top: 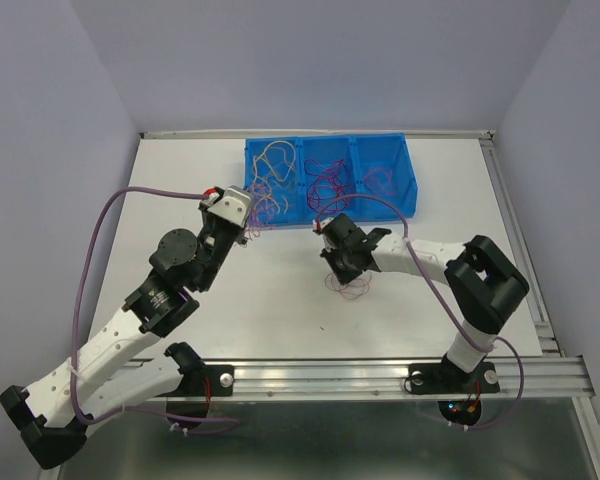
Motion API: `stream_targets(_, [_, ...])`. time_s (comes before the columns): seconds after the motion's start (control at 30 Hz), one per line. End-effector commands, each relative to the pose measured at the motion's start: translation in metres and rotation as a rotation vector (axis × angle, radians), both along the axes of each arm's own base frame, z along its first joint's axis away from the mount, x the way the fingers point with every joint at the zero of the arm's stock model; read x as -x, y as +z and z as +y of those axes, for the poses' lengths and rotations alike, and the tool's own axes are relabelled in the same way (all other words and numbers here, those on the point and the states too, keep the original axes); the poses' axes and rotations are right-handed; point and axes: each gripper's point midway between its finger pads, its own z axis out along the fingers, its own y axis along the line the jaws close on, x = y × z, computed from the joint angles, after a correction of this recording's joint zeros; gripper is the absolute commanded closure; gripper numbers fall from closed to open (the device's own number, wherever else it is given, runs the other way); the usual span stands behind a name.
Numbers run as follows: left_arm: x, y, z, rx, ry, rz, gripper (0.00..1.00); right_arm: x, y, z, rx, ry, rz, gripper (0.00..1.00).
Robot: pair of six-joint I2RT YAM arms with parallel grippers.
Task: Untangle the cables
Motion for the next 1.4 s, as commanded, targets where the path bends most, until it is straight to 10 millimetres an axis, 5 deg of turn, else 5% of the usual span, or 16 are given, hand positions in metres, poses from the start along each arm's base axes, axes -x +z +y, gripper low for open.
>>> stream_targets(0.0, [0.003, 0.009, 0.001, 0.031, -0.006, -0.03, 1.0, -0.006, 0.027, 0.007, -0.036, 0.003, -0.055, 0.94])
stream_targets(0.23, [0.003, 0.01, 0.001, 0.034, -0.006, -0.031, 1.0, -0.012, 0.075, 0.017, -0.182, 0.001, -0.173, 0.99])
stream_targets(0.4, [0.003, 0.01, 0.001, 0.036, -0.008, -0.03, 1.0, -0.012, 0.132, 0.023, -0.336, -0.014, -0.282, 0.99])
stream_targets(0.43, [0.003, 0.009, 0.001, 0.034, -0.007, -0.028, 1.0, -0.01, 0.134, 0.024, -0.349, -0.011, -0.28, 0.62])
stream_targets(0.47, [0.003, 0.009, 0.001, 0.033, -0.007, -0.027, 1.0, -0.004, 0.13, 0.025, -0.355, 0.015, -0.255, 0.38])
stream_targets(0.53, [0.002, 0.008, 0.0, 0.029, -0.008, -0.025, 1.0, 0.002, 0.109, 0.022, -0.305, 0.03, -0.203, 0.03])
stream_targets(0.57, [0.002, 0.009, 0.0, 0.032, -0.008, -0.026, 1.0, 0.0, 0.103, 0.022, -0.29, 0.035, -0.196, 0.0])
stream_targets(0.63, [0.001, 0.007, -0.001, 0.027, -0.008, -0.023, 1.0, 0.003, 0.073, 0.016, -0.2, 0.031, -0.125, 0.0])
stream_targets(0.77, [0.002, 0.007, -0.001, 0.023, -0.012, -0.024, 1.0, 0.001, 0.044, 0.005, -0.063, 0.037, -0.08, 0.0])
stream_targets(1.0, [0.005, 0.009, -0.001, 0.029, -0.025, -0.028, 1.0, 0.013, 0.032, 0.002, -0.034, 0.105, -0.051, 0.0])
stream_targets(1.13, [0.005, 0.01, 0.0, 0.029, -0.021, -0.03, 1.0, 0.026, 0.011, 0.0, 0.022, 0.123, 0.033, 0.12])
stream_targets(1.37, [0.005, 0.01, -0.001, 0.029, -0.023, -0.028, 1.0, 0.04, -0.014, -0.008, 0.118, 0.136, 0.105, 0.17])
